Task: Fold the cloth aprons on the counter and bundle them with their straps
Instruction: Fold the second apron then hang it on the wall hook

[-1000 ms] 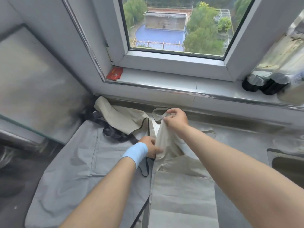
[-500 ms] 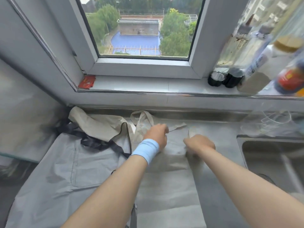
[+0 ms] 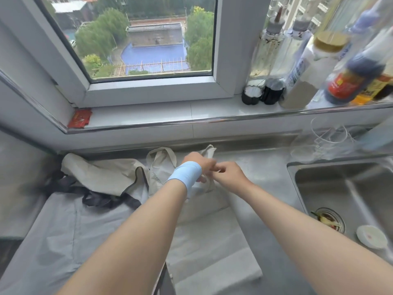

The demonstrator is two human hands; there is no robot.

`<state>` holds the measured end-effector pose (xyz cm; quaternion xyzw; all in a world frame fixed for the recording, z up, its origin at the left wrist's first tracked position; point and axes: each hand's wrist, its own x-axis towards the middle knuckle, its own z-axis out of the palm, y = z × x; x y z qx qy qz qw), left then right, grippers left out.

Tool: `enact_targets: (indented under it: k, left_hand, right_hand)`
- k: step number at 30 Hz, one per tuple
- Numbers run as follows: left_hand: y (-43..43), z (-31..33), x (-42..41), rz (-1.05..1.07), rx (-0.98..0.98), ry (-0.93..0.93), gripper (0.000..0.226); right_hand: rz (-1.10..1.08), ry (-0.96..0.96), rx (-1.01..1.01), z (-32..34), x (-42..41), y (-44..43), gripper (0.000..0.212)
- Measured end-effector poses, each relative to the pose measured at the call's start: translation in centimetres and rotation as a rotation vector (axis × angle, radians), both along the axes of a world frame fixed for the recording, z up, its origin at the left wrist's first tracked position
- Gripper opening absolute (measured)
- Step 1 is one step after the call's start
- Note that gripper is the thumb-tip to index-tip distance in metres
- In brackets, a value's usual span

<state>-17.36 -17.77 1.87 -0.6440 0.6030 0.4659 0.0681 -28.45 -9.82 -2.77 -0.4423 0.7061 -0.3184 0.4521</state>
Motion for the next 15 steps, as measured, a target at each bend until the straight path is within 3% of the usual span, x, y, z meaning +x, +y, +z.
enact_targets:
  k: [2,6,9,12,13,15]
  left_hand:
    - [-0.5,0.1,0.2,0.018,-0.030,-0.014,0.023]
    - [-1.3,-0.8,0.8,0.093,-0.098,0.056,0.030]
    - [-2.5,-1.7,1.1,0.133,-0.139,0.067,0.040]
    - [-3.5,0.3,1.5,0.145,-0.230,-0.016,0.032]
    - [-3.9,1.2,1.6,0.204,-0.285,0.009,0.033]
    - [-5.0,1.4,1.7,0.355,-0.203,0.186,0.039]
  right_hand:
    - [-0.039,-0.098,0.015,-0.4,-0.3,0.2,0.024]
    - [0.029,-0.131,0.252,-2.0,-0.9,1.6,0.041]
    - [0.086,-0.006,0.271,-2.8,-0.8,2.5,0.021]
    - [0.078,0.006,0.282,-3.2,-0.8,2.8,0.008]
    - [0.081,0.008,0.312,-3.0,-0.8,3.0,0.008]
    - [0.079,0.028,0.378,-2.8,-1.2,3.4,0.018]
